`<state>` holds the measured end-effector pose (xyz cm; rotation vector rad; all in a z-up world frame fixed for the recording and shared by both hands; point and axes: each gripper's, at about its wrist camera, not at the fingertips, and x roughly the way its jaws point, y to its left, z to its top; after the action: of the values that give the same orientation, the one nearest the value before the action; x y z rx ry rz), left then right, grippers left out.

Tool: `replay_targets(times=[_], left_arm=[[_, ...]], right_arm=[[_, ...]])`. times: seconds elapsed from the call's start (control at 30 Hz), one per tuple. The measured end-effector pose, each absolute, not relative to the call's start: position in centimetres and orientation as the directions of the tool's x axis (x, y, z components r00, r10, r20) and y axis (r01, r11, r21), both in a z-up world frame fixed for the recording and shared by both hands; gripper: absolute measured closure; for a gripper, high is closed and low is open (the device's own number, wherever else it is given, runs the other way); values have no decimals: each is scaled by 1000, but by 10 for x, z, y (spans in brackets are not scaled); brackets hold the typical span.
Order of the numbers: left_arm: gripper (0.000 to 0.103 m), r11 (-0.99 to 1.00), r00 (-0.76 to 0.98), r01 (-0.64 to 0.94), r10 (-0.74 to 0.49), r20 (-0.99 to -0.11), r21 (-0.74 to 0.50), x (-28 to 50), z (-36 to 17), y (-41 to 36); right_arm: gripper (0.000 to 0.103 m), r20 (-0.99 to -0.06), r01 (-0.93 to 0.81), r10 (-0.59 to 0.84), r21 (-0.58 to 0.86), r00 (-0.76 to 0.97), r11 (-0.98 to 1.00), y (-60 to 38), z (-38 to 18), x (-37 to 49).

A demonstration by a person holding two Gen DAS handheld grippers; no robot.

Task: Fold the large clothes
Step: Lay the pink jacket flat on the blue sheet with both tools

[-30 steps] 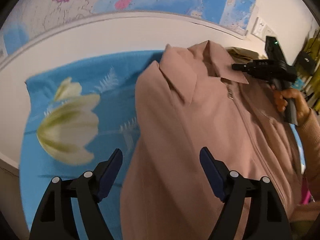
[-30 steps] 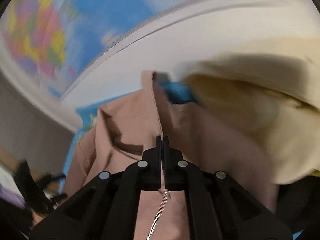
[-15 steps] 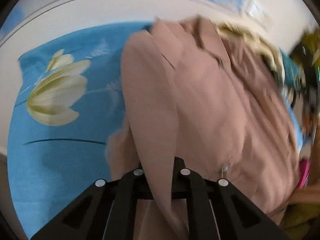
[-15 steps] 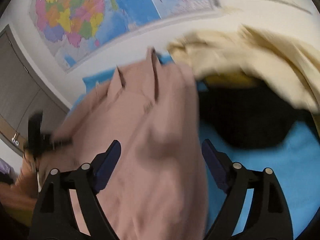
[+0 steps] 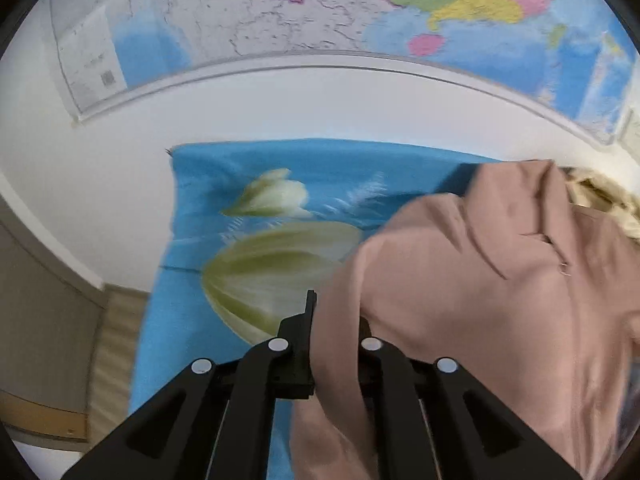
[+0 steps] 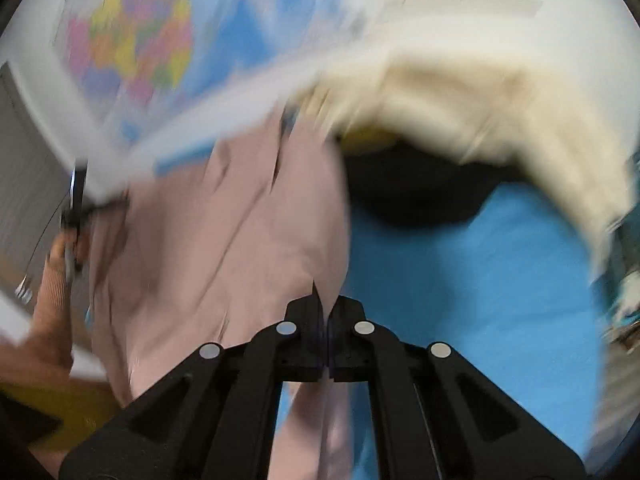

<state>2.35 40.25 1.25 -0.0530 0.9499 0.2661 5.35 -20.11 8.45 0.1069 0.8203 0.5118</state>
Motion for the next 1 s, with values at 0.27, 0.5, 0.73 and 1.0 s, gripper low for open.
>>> replay_targets(times=[0.27,0.5,0.73,1.0], left_arm=[[52,979,542,-199,78,-837,-38,-17,-15,416],[22,994,574,-59,-39,-818,-88,-100,-16,368],[100,990,464,-69,-81,-882,-127,-128,-62,343],[100,930,557,-311,346,-755,197,-149,29,400]], right_arm=[[88,-813,-139,196,143,549,980,-222,21,101],[33,-636,-344,384,193,669,919,-195,66,25],[32,-704,-547,568,299,427,782,-135,21,-7],[37,-706,-512,585,358,399,781,-133,1,-3]])
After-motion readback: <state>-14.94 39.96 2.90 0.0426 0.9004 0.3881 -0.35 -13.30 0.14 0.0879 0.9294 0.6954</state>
